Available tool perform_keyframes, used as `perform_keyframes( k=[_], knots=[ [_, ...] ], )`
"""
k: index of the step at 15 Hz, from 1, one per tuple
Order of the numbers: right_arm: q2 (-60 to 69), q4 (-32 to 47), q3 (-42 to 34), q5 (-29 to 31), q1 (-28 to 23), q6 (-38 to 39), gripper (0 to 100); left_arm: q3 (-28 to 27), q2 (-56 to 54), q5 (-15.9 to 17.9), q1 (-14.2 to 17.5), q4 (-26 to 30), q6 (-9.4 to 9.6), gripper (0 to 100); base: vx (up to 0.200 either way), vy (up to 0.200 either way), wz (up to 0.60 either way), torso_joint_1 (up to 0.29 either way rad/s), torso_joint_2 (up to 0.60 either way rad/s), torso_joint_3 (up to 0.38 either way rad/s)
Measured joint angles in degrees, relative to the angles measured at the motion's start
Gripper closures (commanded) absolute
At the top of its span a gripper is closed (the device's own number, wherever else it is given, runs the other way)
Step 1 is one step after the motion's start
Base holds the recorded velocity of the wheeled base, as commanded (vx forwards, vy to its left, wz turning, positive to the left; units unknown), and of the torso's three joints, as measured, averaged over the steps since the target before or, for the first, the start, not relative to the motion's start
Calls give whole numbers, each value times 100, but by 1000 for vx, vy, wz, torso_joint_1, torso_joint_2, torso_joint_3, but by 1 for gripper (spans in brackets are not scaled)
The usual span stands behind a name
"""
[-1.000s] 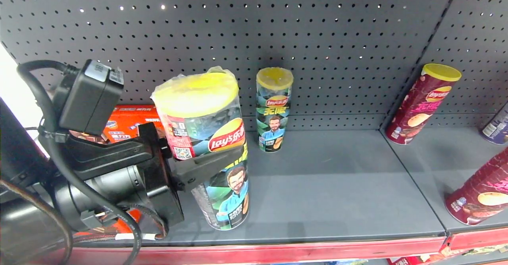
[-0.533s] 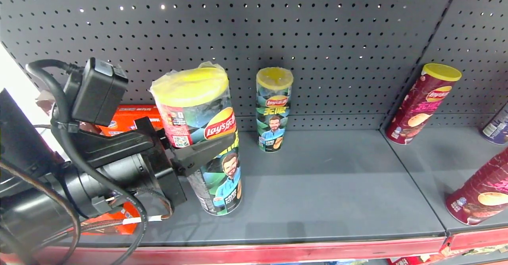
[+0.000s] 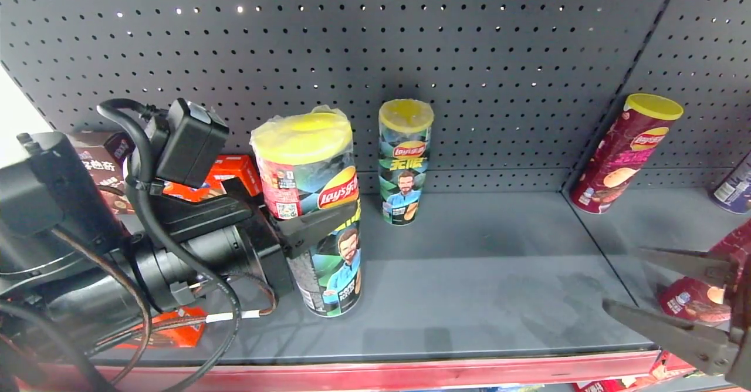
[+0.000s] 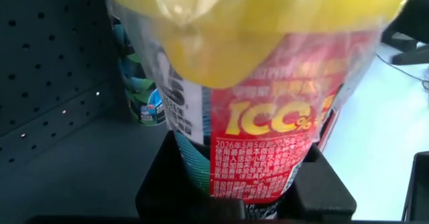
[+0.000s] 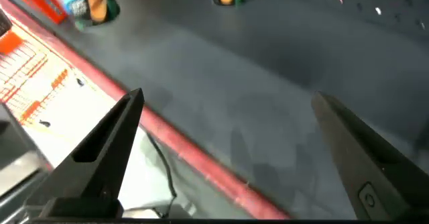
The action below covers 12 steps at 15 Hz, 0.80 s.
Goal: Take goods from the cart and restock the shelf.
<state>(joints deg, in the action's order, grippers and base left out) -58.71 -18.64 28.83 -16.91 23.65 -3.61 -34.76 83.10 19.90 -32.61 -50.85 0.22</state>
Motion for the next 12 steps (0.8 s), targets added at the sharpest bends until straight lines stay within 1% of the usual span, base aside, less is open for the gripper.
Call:
perform_keyframes(
  k=[2,4,6,8,10,12],
  knots=[
    [-697,-690,193,-77,138,-2,0,-9,22,-5,9,-1,-1,100,0,0,0,0,0,0],
    [-1421,-1201,460,-169,197,-13,0,6,22,0,11,-4,-11,100,0,0,0,0,0,0],
    [-1985,-1403,906,-239,234,-24,0,24,20,11,11,-9,-12,100,0,0,0,0,0,0],
    [-2384,-1499,1187,-328,247,-22,0,26,22,27,11,-4,-20,100,0,0,0,0,0,0],
    [-2837,-1673,1486,-369,239,-30,0,26,20,35,9,-4,-98,100,0,0,0,0,0,0],
    [-3332,-2020,1810,-419,245,-132,0,26,20,46,11,-1,-205,100,0,0,0,0,0,0]
  ],
)
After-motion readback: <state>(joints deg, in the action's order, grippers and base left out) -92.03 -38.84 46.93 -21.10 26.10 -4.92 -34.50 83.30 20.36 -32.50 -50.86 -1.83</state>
